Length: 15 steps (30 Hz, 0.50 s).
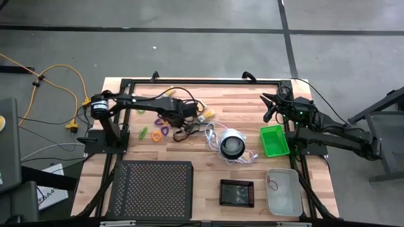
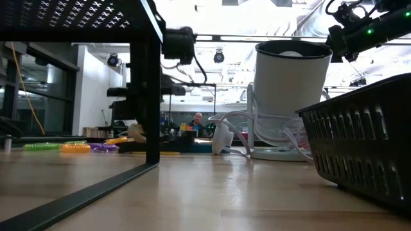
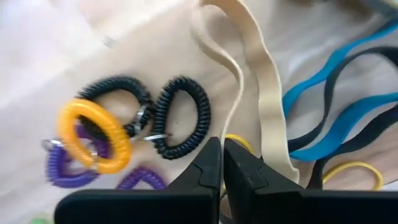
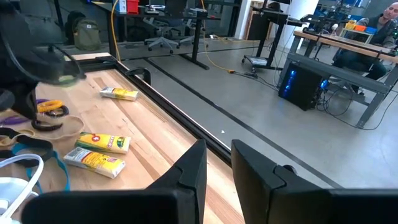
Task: Pick & Place Office Desk Supplies
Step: Put the light brown rubberband into the gray bin
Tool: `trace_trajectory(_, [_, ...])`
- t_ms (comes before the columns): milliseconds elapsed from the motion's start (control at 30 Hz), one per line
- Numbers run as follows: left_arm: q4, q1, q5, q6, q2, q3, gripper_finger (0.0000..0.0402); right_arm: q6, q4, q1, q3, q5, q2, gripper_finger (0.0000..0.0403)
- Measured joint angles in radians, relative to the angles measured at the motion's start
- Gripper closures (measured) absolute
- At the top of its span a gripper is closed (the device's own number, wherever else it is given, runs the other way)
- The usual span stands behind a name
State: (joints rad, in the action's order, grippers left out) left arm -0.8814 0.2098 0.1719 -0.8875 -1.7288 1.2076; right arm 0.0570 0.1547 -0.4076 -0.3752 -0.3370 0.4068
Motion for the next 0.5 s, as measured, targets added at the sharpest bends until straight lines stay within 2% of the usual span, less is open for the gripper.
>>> trace_trajectory(267, [-0.017,-0.064,0.145,0.027,0.102,0.001,0.0401,0.0,0.0,0.0,0.0,0.0,0.0,0.0339])
trace_trajectory(400, [-0.016,-0.115,0.263,0.116,0.135,0.001,0.0401,0.0,0.0,0.0,0.0,0.0,0.0,0.0339])
trace_trajectory(500, [-0.008,-0.162,0.39,0.234,0.145,0.001,0.0401,0.0,0.0,0.0,0.0,0.0,0.0,0.0339])
